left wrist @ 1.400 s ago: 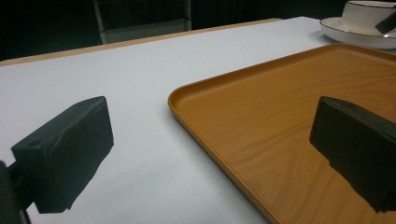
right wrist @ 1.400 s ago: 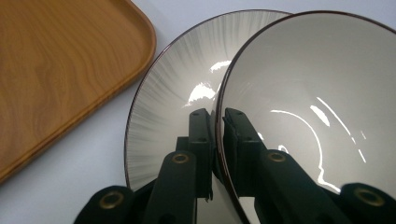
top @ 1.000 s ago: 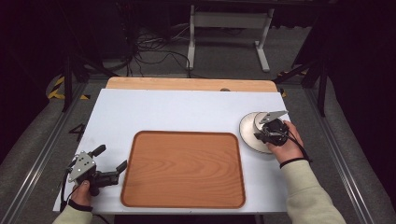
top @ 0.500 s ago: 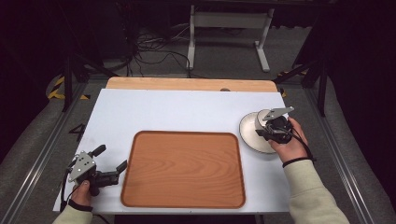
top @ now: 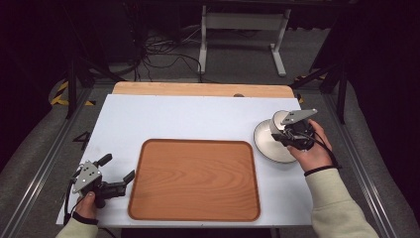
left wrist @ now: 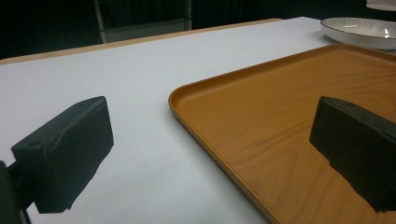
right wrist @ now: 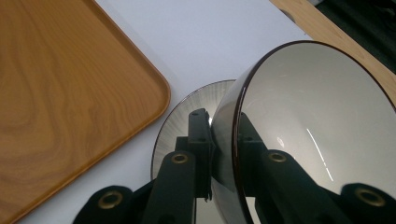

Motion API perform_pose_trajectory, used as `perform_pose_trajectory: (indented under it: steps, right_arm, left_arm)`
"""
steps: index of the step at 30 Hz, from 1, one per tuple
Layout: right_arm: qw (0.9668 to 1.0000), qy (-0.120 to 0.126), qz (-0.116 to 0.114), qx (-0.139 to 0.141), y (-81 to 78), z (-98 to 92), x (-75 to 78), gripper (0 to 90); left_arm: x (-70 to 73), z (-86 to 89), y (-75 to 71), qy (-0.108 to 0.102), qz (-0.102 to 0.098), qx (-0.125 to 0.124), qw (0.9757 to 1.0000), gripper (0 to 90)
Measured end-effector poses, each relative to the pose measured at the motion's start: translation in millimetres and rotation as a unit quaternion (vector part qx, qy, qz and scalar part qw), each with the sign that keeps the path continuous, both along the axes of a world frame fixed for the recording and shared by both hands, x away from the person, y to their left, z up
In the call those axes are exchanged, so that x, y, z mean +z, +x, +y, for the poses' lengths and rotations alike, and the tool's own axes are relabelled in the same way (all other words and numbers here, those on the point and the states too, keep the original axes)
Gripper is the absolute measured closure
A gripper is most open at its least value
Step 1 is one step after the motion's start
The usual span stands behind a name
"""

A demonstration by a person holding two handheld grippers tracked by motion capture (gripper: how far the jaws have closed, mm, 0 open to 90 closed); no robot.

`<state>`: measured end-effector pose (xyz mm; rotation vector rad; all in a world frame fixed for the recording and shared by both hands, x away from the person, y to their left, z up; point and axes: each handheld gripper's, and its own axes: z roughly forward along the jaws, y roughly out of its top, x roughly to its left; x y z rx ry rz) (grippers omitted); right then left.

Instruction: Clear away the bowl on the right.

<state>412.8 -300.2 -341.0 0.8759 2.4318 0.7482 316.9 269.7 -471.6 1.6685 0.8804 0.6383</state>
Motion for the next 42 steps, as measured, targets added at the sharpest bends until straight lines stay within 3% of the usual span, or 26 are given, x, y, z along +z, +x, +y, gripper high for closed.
perform_pose_trajectory:
  steps: [15, 24, 42]
  right_arm:
    - [0.9996, -0.006, -0.013, 0.022, -10.5, 13.3, 16.8, 81.1]
    - [0.9977, -0.019, -0.022, 0.061, -19.8, 41.5, 23.1, 81.0]
    - [0.9904, -0.014, -0.029, 0.135, -39.2, 97.4, 32.6, 80.8]
  left_arm:
    - [-0.1, -0.2, 0.1, -0.001, 0.0, 0.001, 1.0, 0.3]
    - [0.0, 0.0, 0.1, 0.001, 0.0, -0.001, 1.0, 0.3]
    - [0.0, -0.1, -0.1, 0.002, -0.002, -0.001, 1.0, 0.3]
